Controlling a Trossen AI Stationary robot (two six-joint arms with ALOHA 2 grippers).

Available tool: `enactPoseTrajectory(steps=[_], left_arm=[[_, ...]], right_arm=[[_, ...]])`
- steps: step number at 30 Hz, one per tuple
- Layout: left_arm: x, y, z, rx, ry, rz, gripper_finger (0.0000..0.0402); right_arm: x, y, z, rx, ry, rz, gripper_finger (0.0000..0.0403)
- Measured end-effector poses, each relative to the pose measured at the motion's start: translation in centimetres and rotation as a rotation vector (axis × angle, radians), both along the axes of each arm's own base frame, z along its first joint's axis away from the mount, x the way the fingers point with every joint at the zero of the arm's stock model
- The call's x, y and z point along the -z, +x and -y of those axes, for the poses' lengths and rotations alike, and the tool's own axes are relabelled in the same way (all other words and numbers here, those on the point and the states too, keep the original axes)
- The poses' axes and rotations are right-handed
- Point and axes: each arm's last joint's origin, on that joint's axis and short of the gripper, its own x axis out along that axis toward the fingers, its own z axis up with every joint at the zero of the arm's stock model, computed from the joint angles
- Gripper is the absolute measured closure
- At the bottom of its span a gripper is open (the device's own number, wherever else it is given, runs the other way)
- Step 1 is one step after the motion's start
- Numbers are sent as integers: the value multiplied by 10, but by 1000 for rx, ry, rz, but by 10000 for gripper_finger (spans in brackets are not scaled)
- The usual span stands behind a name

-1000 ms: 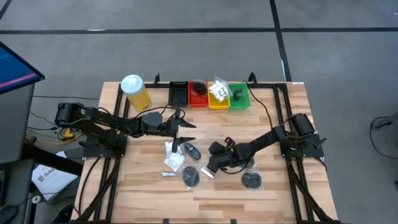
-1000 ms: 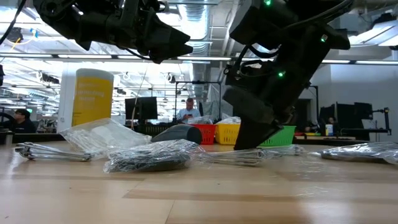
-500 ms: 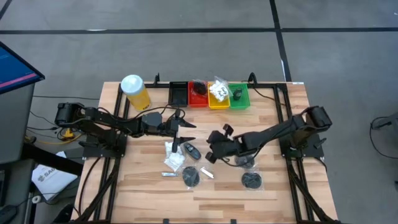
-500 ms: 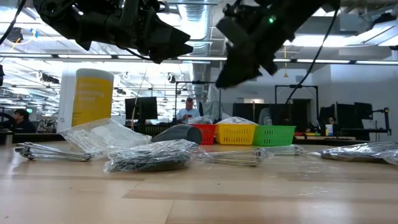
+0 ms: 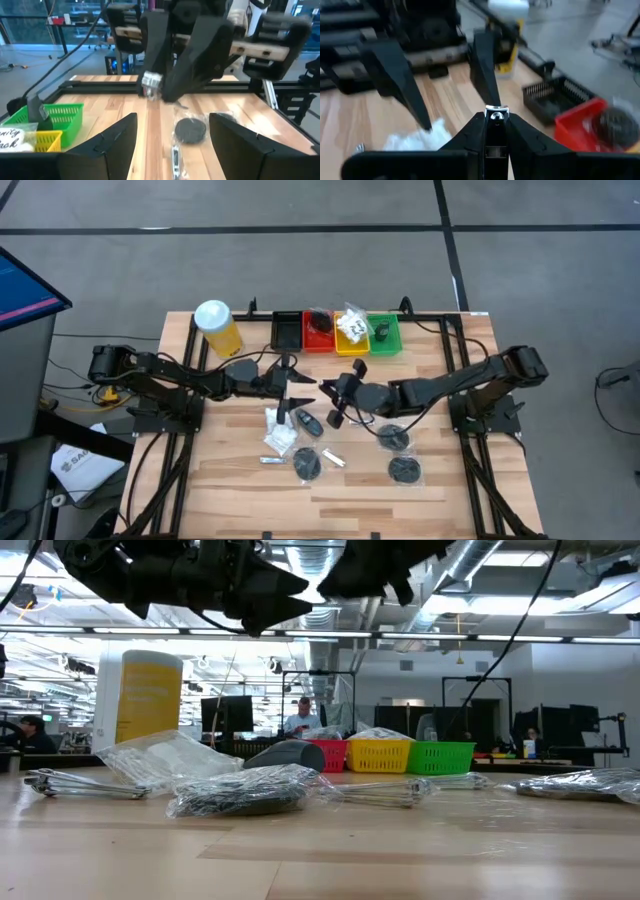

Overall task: Pick & Place Travel size toiletries
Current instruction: Put the nail cutter into the black bin

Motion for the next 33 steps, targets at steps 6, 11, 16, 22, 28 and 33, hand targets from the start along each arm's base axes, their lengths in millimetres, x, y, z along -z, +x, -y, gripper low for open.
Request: enactPoseTrajectory(steps=[6, 11, 16, 22, 28, 33], left_arm=[[-5, 0, 0, 1, 0, 57, 165], [-12, 0, 0, 0, -18, 129, 165], [-17, 0, 0, 8, -41, 171, 165], [-22, -1, 0, 15, -91, 222, 165], [-23, -1, 0, 16, -92, 232, 165], [-25, -1, 0, 10, -89, 250, 165]], right_arm=[[-16, 3, 1, -34, -55, 110, 355], [-25, 6, 3, -92, -71, 192, 355], [-28, 7, 6, -97, -79, 219, 355], [-28, 7, 9, -88, -81, 221, 355], [-34, 8, 9, -109, -90, 273, 355], [-35, 8, 10, -117, -89, 289, 355]])
